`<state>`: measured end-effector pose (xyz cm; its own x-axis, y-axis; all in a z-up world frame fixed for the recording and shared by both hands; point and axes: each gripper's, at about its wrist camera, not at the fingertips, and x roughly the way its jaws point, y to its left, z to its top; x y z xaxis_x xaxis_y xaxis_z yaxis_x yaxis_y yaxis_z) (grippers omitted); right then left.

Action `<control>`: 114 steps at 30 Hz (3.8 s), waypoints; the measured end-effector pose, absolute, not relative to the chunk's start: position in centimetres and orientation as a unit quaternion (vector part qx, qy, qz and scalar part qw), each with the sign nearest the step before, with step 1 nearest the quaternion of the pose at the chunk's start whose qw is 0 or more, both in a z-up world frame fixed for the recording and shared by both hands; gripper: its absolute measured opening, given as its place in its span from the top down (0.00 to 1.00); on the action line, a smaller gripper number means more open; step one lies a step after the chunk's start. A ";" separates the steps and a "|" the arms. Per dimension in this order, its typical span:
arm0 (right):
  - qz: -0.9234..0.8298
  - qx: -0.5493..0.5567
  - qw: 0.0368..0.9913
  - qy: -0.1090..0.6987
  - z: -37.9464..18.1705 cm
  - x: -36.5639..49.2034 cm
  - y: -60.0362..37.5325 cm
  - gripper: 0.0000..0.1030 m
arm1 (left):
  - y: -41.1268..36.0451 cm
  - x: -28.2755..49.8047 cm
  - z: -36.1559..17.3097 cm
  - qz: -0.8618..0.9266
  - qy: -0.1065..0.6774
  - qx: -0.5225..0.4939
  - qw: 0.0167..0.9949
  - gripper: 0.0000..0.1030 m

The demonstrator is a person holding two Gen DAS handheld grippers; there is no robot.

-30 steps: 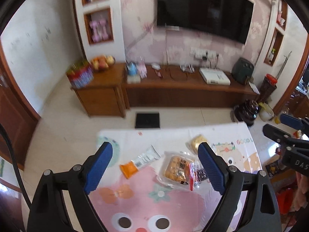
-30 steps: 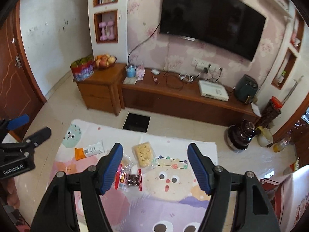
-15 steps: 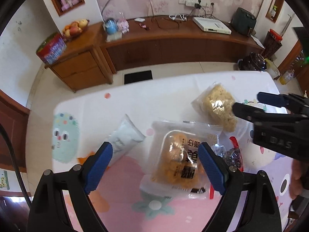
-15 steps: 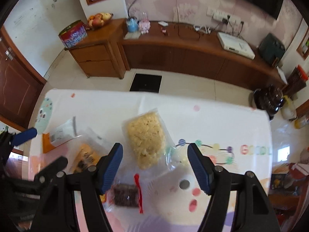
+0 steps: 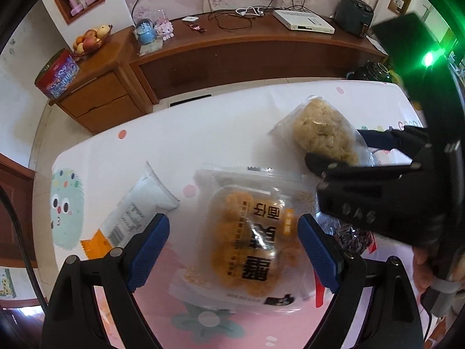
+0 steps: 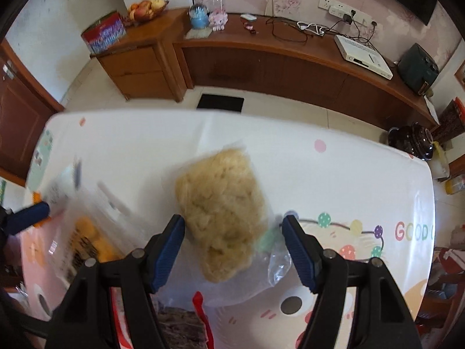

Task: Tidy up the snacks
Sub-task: 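Grasp the clear bread-puff pack with the left tool while the right grasps the rice-cake bag, then carry the bread-puff pack and rice-cake bag into the white tray and open both tools, then move both open tools back over the remaining snacks on the table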

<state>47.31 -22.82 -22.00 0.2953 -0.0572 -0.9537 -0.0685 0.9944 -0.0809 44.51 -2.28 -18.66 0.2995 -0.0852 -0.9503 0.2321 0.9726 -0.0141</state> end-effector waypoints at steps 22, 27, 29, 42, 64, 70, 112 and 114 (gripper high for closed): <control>-0.004 -0.027 0.800 0.600 -21.7 38.6 -25.5 0.49 | -4.5 41.7 -20.9 -0.103 0.599 0.113 0.786 0.32; -0.010 -0.010 0.805 0.593 -19.9 36.6 -25.3 0.50 | -3.2 38.5 -17.0 -0.078 0.569 0.110 0.811 0.33; -0.015 0.003 0.813 0.582 -18.1 35.5 -25.4 0.50 | -2.4 37.3 -15.0 -0.069 0.560 0.106 0.819 0.33; 0.030 0.024 0.863 0.503 -4.8 22.0 -21.0 0.50 | 4.3 21.7 -2.0 -0.039 0.511 0.050 0.857 0.31; 0.126 0.044 0.898 0.420 -0.7 5.0 -14.8 0.49 | 5.9 3.4 -1.3 -0.040 0.430 -0.039 0.901 0.26; 0.129 0.043 0.886 0.443 -3.2 3.9 -13.6 0.49 | 5.3 2.2 -3.1 -0.026 0.431 -0.032 0.902 0.26; 0.087 0.054 0.829 0.549 -11.1 5.4 -12.7 0.43 | 5.8 2.4 -9.9 0.006 0.492 -0.034 0.870 0.11; 0.087 0.054 0.829 0.550 -11.1 5.5 -12.8 0.43 | 5.9 2.4 -9.8 0.006 0.494 -0.035 0.869 0.11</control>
<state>5.46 -12.80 -11.11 0.3805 0.2034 -0.9021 -0.0844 0.9791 0.1851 2.44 5.89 -9.84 0.5126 -0.0243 -0.8583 -0.0448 0.9975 -0.0550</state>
